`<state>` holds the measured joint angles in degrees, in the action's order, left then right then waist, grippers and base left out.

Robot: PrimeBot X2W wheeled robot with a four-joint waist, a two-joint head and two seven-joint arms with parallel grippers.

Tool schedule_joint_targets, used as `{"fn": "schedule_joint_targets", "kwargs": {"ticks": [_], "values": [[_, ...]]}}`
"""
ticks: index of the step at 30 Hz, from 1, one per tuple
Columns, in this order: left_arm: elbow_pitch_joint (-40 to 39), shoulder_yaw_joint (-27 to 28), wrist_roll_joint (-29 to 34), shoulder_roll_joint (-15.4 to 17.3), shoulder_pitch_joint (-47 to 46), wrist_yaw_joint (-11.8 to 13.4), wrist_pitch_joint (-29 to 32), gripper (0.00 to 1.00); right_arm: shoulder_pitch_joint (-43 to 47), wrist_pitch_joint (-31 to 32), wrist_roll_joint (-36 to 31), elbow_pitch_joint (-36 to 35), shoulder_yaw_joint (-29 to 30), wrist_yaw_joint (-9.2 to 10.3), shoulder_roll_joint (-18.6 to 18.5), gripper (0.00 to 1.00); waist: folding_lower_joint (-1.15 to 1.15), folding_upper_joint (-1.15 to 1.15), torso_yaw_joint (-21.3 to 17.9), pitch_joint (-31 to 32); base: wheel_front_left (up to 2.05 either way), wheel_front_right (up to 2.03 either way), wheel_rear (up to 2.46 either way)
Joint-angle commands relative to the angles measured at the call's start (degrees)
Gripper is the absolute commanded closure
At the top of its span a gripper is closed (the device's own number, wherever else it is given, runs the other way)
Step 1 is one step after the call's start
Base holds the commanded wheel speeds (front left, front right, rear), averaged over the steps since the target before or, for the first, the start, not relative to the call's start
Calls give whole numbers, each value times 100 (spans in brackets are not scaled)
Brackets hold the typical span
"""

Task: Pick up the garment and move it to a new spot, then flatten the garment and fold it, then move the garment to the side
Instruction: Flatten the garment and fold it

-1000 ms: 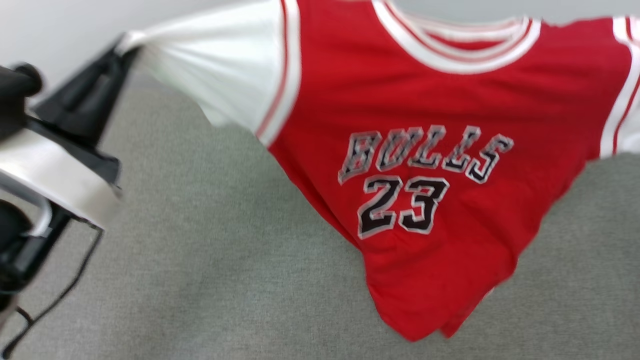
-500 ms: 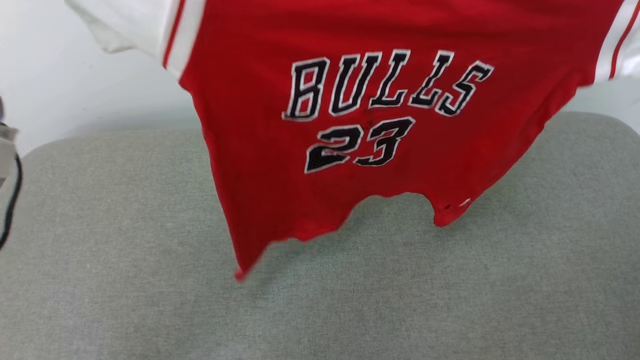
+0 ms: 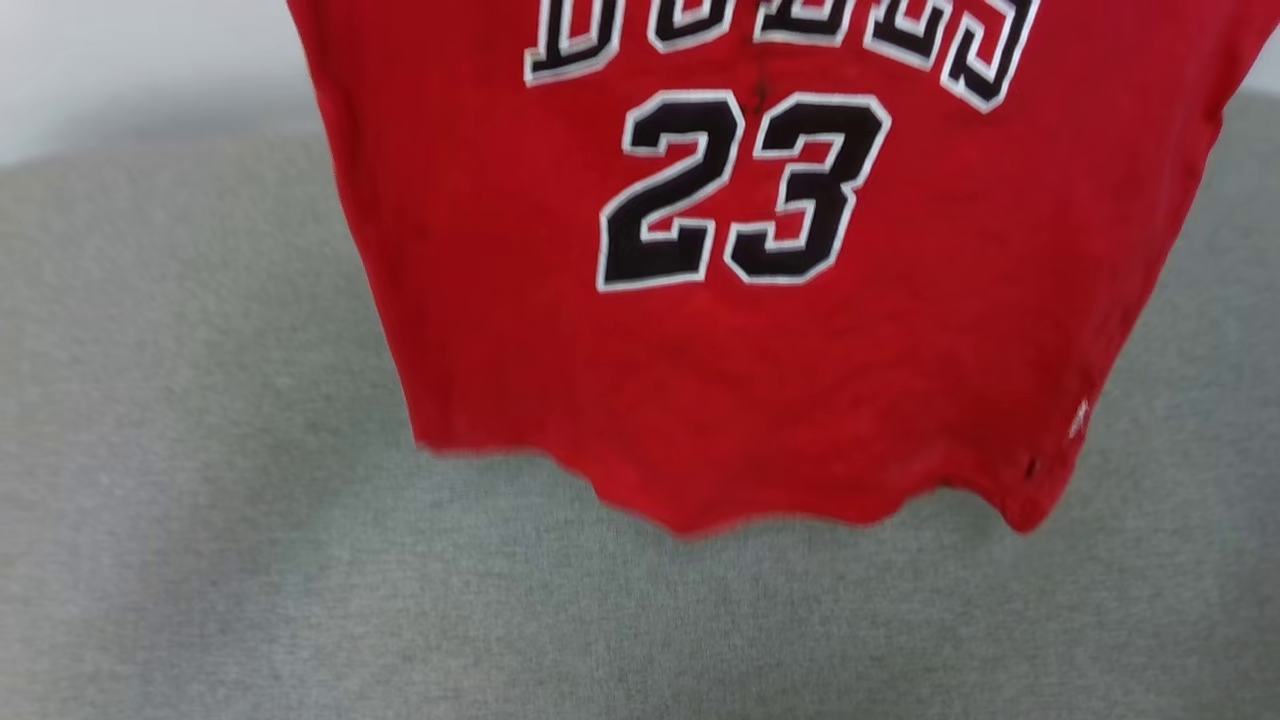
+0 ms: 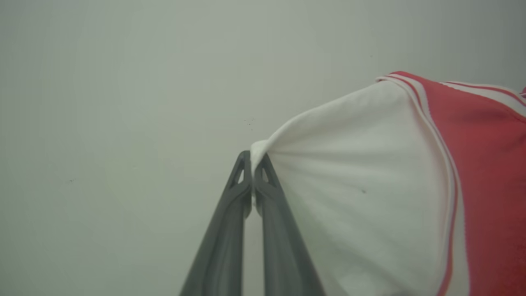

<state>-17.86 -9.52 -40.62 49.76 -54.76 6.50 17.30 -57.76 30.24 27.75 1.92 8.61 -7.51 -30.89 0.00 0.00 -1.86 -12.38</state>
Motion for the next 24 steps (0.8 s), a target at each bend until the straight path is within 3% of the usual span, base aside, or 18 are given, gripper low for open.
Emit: {"fn": "schedule_joint_targets", "kwargs": {"ticks": [1, 7, 15, 21, 24], "values": [[243, -121, 85, -88, -395, -101, 1, 100, -311, -55, -78, 129, -86, 4, -56, 100, 0, 0, -15, -639, 0, 0, 0], [1495, -578, 468, -540, -1904, -497, -316, 100, -1446, -406, -304, 849, -228, 4, 9, 100, 0, 0, 19, -1454, 0, 0, 0], [3146, -803, 928, -1210, -3726, -726, -1134, 100, -3017, -1057, -827, 2131, -174, 5, 146, 100, 0, 0, 120, -2257, 0, 0, 0], [3965, -978, 1038, -1613, -4289, -885, -1647, 100, -3651, -1510, -1088, 2869, -76, 5, 372, 100, 0, 0, 254, -2636, 0, 0, 0], [4276, -1121, 1045, -1800, -4178, -968, -1823, 100, -3506, -1665, -1106, 3111, -150, 4, 481, 100, 0, 0, 312, -2733, 0, 0, 0]]}}
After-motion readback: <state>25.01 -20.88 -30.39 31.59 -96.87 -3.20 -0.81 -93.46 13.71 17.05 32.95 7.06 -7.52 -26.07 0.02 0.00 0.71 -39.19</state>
